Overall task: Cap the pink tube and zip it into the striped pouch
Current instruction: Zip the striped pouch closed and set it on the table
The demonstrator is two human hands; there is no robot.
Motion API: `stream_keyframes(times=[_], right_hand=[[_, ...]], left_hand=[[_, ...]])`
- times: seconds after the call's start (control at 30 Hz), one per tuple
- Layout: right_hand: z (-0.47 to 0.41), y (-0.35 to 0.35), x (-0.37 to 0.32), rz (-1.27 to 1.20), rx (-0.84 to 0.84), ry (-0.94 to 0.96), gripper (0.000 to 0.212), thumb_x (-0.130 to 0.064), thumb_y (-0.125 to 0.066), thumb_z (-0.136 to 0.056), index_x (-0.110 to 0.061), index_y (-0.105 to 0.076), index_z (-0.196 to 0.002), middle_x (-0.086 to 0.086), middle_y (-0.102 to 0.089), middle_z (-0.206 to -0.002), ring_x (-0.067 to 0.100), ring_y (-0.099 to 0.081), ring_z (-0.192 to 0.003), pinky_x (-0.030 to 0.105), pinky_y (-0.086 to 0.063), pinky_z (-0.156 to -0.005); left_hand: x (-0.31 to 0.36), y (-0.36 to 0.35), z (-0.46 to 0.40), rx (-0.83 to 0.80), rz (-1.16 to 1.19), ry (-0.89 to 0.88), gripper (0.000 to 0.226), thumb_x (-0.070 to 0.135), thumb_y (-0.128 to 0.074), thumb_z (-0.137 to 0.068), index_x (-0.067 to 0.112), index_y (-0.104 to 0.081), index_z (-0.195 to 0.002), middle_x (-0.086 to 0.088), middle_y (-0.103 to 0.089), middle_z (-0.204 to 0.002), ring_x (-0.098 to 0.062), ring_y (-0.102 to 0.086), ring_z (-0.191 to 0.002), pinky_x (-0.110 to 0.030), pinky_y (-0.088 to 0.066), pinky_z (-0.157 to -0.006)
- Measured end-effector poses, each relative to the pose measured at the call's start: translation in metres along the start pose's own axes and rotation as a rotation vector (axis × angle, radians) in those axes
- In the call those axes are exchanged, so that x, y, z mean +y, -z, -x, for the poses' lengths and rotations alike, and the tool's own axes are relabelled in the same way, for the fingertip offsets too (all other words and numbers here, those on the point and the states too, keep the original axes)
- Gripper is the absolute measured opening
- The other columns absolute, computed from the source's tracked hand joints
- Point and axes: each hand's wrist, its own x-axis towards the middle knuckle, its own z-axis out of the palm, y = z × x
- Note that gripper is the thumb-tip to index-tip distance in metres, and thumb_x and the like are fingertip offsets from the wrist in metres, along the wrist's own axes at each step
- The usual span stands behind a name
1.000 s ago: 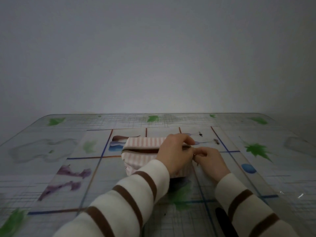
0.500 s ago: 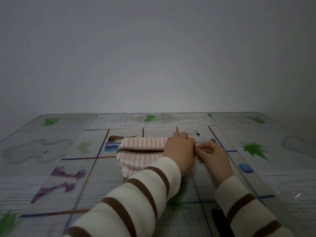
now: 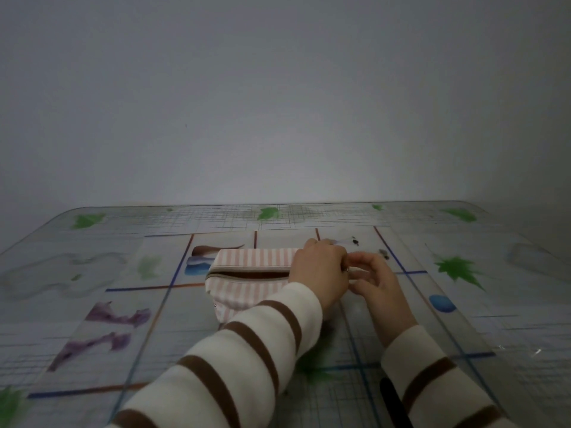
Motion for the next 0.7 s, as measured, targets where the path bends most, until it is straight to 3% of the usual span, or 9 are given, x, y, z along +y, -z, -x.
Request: stream_keyframes(times=[0.1, 0.23, 0.43, 0.53, 0.63, 0.7], right_hand=[[0.0, -0.004, 0.011, 0.013, -0.239, -0.036, 0.056, 0.012, -0.052, -0.079, -0.028, -0.053, -0.118, -0.009, -0.06, -0.118, -0.002, -0.058, -0.106, 0.011, -0.05, -0.075], [-0.005, -0.007, 0.025, 0.03, -0.303, -0.046, 0.062, 0.006, -0.058, -0.08, -0.017, -0.041, -0.135, -0.005, -0.056, -0.127, 0.002, -0.054, -0.115, 0.007, -0.047, -0.08], [-0.007, -0.014, 0.035, 0.151, -0.204, -0.015, 0.053, 0.001, -0.06, -0.08, -0.014, -0.047, -0.129, -0.013, -0.058, -0.114, 0.005, -0.055, -0.114, 0.0, -0.043, -0.073], [-0.003, -0.013, 0.03, 0.078, -0.25, -0.011, 0.058, 0.0, -0.06, -0.081, -0.024, -0.044, -0.132, -0.013, -0.057, -0.122, -0.003, -0.055, -0.112, 0.003, -0.044, -0.077], [0.001, -0.012, 0.024, 0.023, -0.266, -0.012, 0.058, 0.001, -0.06, -0.082, -0.04, -0.047, -0.121, -0.017, -0.058, -0.119, -0.005, -0.057, -0.109, 0.007, -0.047, -0.078], [0.003, -0.012, 0.02, 0.024, -0.257, -0.021, 0.054, 0.001, -0.059, -0.083, -0.034, -0.049, -0.123, -0.009, -0.061, -0.119, 0.003, -0.058, -0.111, 0.011, -0.05, -0.082]], left_hand=[[0.002, 0.002, 0.002, -0.007, 0.026, 0.018, 0.012, 0.02, -0.058, -0.083, 0.017, -0.067, -0.091, -0.004, -0.061, -0.099, -0.024, -0.05, -0.097, -0.039, -0.047, -0.086], [0.003, 0.005, 0.004, -0.009, 0.02, 0.018, 0.01, 0.023, -0.059, -0.083, 0.017, -0.064, -0.089, -0.004, -0.061, -0.096, -0.024, -0.051, -0.094, -0.04, -0.048, -0.085], [0.004, 0.007, 0.005, -0.018, 0.078, 0.042, 0.004, 0.021, -0.06, -0.081, 0.019, -0.061, -0.084, 0.0, -0.059, -0.091, -0.022, -0.054, -0.089, -0.036, -0.05, -0.076], [0.004, 0.007, 0.006, -0.009, 0.094, 0.071, 0.008, 0.024, -0.061, -0.08, 0.02, -0.064, -0.086, 0.0, -0.065, -0.092, -0.022, -0.059, -0.086, -0.035, -0.051, -0.075], [0.001, 0.006, 0.008, -0.014, 0.102, 0.098, 0.009, 0.027, -0.06, -0.081, 0.024, -0.065, -0.087, 0.0, -0.068, -0.09, -0.021, -0.062, -0.084, -0.037, -0.054, -0.078], [-0.001, 0.005, 0.009, -0.011, 0.122, 0.113, 0.008, 0.028, -0.06, -0.081, 0.025, -0.065, -0.087, 0.0, -0.069, -0.091, -0.021, -0.062, -0.085, -0.039, -0.054, -0.08]])
